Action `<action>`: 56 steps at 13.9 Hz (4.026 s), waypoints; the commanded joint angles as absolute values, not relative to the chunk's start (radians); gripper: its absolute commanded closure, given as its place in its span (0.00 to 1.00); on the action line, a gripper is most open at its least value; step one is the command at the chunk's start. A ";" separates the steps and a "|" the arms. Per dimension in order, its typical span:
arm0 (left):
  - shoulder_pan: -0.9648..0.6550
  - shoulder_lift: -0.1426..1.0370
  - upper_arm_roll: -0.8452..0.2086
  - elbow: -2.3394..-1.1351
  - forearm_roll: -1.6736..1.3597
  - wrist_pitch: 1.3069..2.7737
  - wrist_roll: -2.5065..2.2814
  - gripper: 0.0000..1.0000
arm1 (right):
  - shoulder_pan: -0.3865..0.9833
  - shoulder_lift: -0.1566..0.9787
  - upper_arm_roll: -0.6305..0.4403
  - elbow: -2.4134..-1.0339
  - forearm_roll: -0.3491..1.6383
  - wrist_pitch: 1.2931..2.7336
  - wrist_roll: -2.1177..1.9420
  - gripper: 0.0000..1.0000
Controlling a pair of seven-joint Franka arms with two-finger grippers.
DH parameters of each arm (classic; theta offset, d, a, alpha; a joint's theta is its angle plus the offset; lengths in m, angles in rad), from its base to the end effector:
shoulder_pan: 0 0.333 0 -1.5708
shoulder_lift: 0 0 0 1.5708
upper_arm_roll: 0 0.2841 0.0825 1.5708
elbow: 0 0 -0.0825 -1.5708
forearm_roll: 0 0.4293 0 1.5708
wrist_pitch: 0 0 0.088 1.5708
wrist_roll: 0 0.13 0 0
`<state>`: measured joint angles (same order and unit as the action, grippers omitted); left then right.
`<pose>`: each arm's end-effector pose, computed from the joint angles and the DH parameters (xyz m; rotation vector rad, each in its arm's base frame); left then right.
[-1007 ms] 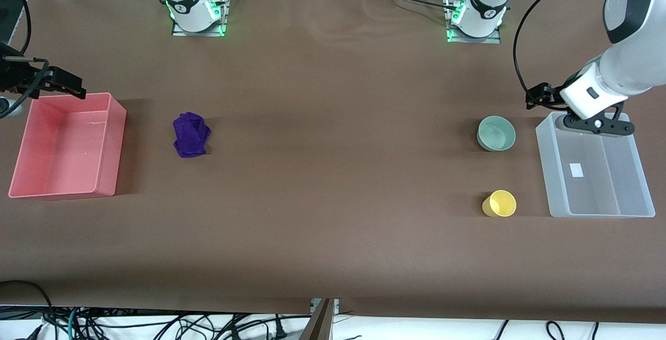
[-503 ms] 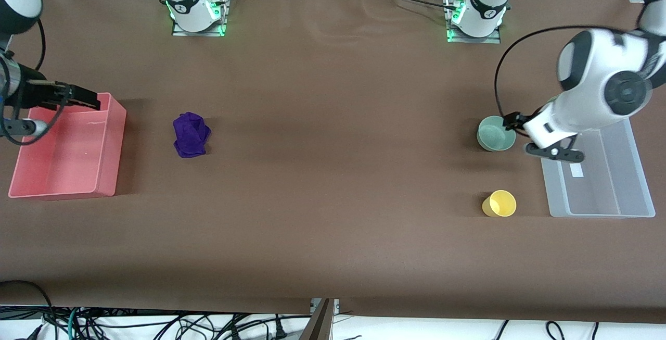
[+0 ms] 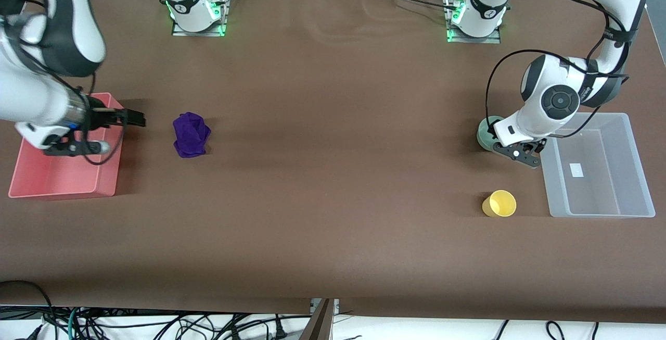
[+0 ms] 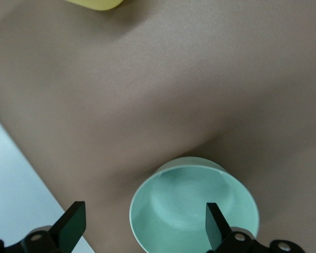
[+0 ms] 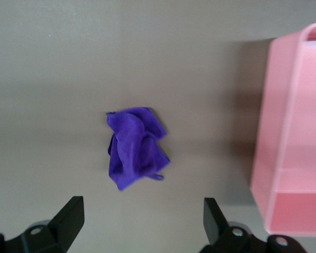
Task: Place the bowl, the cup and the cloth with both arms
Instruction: 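Reach the right gripper to the purple cloth while the left gripper grasps the bowl, then lift the cloth with the right gripper while the left gripper carries the bowl, then drop the cloth into the pink bin while the left gripper grasps the cup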
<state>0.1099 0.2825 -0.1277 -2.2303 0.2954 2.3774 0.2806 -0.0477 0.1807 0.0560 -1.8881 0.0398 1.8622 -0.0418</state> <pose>0.5486 -0.0060 0.1452 -2.8959 0.7749 0.2215 0.6082 0.0086 0.3201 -3.0745 -0.0536 0.3172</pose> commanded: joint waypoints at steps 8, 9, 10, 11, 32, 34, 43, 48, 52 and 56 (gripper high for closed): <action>0.158 0.362 -0.144 -2.267 0.307 2.471 0.466 0.95 | -0.049 0.179 0.112 -2.279 0.127 2.344 -0.018 0.00; 0.158 0.367 -0.144 -2.266 0.307 2.471 0.466 1.00 | -0.048 0.195 0.112 -2.292 0.127 2.368 -0.018 0.00; 0.160 0.367 -0.144 -2.266 0.305 2.471 0.466 1.00 | -0.045 0.202 0.112 -2.312 0.127 2.403 -0.018 0.00; 0.160 0.367 -0.144 -2.264 0.305 2.471 0.469 1.00 | -0.043 0.218 0.112 -2.325 0.127 2.439 -0.020 0.00; 0.489 0.497 -0.167 -1.677 0.331 2.003 1.011 1.00 | -0.054 0.255 0.003 -1.828 0.088 1.736 -0.178 1.00; 0.529 0.570 -0.169 -1.678 0.330 2.106 1.044 1.00 | -0.054 0.253 -0.056 -1.719 0.016 1.582 -0.268 1.00; 0.558 0.573 -0.179 -1.675 0.310 2.151 1.062 0.00 | -0.081 0.349 -0.305 -1.683 -0.104 1.716 -0.650 1.00; 0.554 0.497 -0.361 -1.569 0.236 1.932 0.811 0.00 | -0.140 0.485 -0.305 -1.692 -0.095 1.819 -0.653 1.00; 0.441 0.547 -0.437 -1.568 0.242 1.950 0.299 0.00 | -0.141 0.532 -0.314 -1.721 -0.091 1.874 -0.652 1.00; 0.345 0.664 -0.408 -1.569 0.307 2.142 0.049 0.02 | -0.141 0.552 -0.318 -1.741 -0.086 1.899 -0.650 1.00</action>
<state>0.3473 0.5925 -0.4282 -1.5911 0.2719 2.0715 0.1122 -0.1396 0.5560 -0.3141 -1.7235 -0.0909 1.8821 -0.6355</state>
